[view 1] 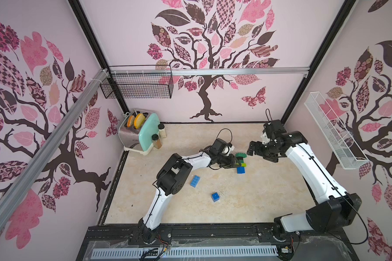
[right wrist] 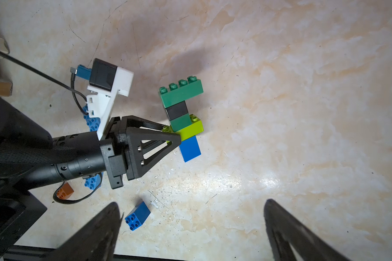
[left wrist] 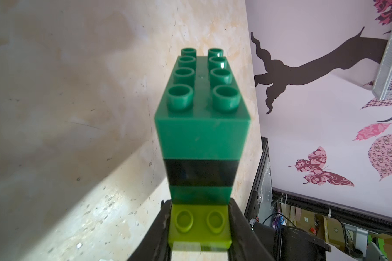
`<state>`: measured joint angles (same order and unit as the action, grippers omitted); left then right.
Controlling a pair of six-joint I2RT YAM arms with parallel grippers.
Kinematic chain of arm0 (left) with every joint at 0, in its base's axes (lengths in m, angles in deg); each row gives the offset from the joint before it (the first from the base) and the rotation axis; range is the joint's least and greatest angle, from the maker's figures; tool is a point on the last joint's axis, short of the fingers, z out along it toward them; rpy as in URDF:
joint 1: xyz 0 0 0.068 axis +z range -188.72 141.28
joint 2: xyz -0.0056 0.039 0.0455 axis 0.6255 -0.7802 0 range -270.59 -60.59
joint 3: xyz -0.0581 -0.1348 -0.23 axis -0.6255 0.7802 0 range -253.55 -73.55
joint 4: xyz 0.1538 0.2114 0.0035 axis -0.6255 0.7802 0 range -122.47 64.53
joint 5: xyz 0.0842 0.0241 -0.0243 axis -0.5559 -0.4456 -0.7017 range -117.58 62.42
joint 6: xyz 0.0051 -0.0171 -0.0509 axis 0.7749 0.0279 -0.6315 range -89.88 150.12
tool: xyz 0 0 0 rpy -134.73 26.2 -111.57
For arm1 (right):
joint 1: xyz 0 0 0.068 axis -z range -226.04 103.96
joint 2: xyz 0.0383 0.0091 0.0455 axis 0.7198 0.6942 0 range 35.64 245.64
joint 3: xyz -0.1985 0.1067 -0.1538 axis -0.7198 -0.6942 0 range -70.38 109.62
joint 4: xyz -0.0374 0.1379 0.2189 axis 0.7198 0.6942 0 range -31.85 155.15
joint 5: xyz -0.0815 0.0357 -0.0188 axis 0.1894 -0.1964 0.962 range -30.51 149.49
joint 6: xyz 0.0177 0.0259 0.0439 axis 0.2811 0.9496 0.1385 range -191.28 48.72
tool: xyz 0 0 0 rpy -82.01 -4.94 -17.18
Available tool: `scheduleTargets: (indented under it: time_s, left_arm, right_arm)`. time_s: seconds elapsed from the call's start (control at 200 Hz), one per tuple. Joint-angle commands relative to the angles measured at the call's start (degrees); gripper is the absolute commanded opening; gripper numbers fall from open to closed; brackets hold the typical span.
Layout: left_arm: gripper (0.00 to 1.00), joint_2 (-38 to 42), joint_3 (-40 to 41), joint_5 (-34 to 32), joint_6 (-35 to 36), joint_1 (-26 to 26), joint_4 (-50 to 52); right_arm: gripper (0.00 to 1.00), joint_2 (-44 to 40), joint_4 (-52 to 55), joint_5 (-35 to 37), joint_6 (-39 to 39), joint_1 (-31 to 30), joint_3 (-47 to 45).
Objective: Assemble the letter f with lego
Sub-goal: Place the lego brick at the center of the board.
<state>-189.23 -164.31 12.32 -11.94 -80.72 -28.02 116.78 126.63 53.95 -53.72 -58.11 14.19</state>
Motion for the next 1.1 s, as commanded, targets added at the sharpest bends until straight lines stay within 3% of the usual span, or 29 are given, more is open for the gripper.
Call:
scheduleTargets:
  time_s: [0.0, 0.54, 1.09]
  left_arm:
    - [0.37, -1.69, -1.7, -1.01, -0.13, -0.33, 1.76]
    - [0.42, -3.23, -4.36, -5.71, 0.34, -0.68, 8.48]
    - [0.58, 2.72, -2.74, -12.4, 6.52, -0.5, 14.11]
  right_arm:
    - [0.99, -0.6, -0.63, -0.52, -0.16, 0.3, -0.11]
    - [0.99, -0.13, -0.38, -1.49, -0.42, 0.3, 0.64]
    - [0.99, 0.24, -0.43, -0.52, -0.69, 0.3, 0.3]
